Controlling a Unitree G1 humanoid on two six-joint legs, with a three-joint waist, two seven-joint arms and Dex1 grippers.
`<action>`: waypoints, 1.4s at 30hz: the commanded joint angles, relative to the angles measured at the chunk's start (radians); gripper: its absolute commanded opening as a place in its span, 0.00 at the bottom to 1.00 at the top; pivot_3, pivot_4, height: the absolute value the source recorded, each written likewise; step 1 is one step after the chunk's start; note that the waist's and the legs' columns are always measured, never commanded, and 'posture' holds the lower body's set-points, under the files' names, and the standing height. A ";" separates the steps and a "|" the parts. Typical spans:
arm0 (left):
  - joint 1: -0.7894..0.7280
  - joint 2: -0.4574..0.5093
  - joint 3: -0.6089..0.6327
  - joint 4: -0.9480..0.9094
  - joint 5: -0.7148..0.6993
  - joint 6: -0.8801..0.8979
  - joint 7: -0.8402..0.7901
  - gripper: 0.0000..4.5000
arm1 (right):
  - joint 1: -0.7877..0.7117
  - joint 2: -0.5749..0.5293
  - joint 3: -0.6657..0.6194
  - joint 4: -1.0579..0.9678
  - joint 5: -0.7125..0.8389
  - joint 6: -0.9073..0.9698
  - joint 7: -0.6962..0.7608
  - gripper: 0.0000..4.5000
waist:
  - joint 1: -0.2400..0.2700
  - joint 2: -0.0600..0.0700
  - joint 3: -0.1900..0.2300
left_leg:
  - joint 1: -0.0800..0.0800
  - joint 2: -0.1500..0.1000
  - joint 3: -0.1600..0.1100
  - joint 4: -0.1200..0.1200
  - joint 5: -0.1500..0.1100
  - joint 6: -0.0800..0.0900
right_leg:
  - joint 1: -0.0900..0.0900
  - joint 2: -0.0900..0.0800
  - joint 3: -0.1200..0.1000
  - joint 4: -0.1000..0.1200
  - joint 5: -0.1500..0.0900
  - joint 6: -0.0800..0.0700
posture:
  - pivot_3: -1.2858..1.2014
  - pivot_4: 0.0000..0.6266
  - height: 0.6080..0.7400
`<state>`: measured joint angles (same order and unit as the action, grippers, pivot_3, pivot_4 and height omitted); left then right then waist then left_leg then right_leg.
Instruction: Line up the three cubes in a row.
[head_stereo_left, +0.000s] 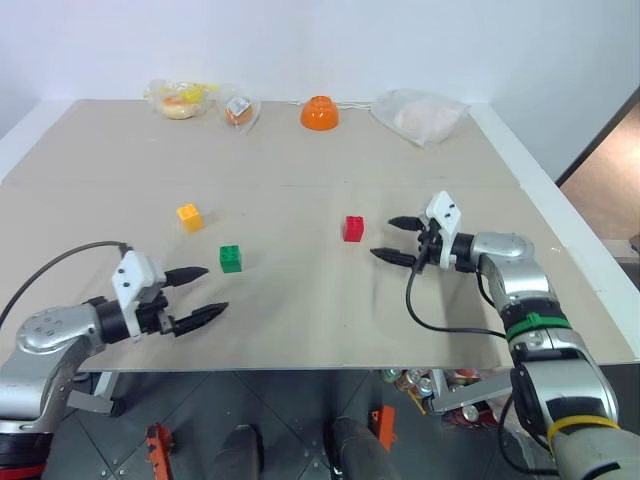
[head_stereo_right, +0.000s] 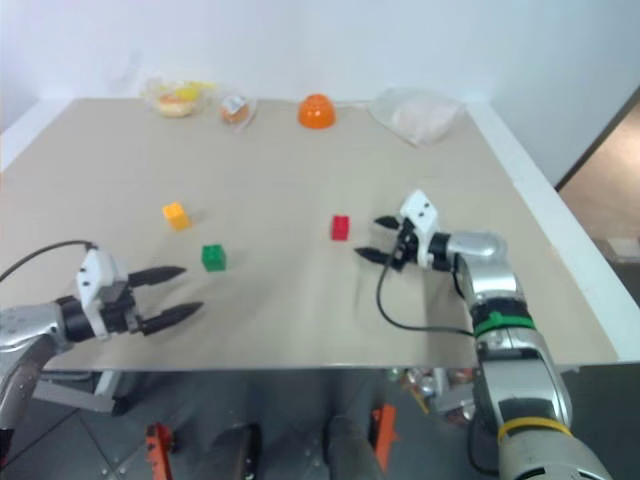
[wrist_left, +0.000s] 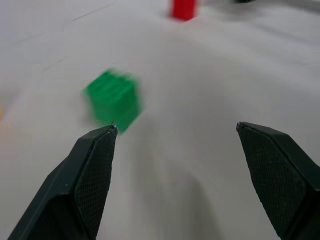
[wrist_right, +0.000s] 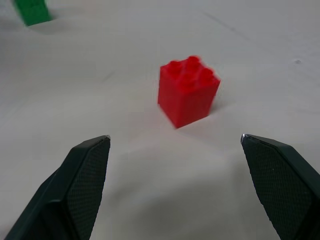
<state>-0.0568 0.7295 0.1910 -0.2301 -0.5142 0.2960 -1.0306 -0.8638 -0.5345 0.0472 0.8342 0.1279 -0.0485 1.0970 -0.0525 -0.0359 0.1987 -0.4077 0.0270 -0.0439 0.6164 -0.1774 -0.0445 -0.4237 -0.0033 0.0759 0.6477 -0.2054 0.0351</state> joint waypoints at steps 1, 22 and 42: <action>-0.028 0.003 -0.033 -0.079 -0.037 0.025 -0.020 0.88 | -0.100 0.028 0.007 0.146 -0.057 -0.078 -0.066 0.97 | -0.003 0.000 0.000 | 0.000 0.000 0.000 0.000 0.000 0.000 | 0.000 0.000 0.000 0.000 0.000 0.000 | 0.52 0.24 1.00; -0.010 -0.050 -0.069 -0.118 -0.023 0.016 0.044 0.88 | -0.283 0.179 0.010 0.418 -0.170 -0.158 -0.164 0.97 | -0.027 0.000 0.000 | 0.000 0.001 -0.001 0.000 0.000 0.001 | 0.000 0.002 0.002 0.001 0.001 0.001 | 0.52 0.24 1.00; 0.020 -0.070 -0.035 -0.080 -0.023 -0.020 0.073 0.89 | -0.268 0.185 -0.017 0.405 -0.155 -0.147 -0.058 0.38 | -0.027 0.000 0.000 | 0.000 0.001 -0.001 0.000 0.000 0.001 | 0.000 0.002 0.002 0.001 0.001 0.001 | 0.52 0.24 1.00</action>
<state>-0.0361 0.6525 0.1195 -0.3096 -0.5271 0.2960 -0.9502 -1.1181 -0.3317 0.0516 1.2604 -0.0437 -0.1973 1.0113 -0.0800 -0.0357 0.1987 -0.4077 0.0278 -0.0446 0.6163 -0.1777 -0.0440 -0.4237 -0.0009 0.0779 0.6487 -0.2048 0.0362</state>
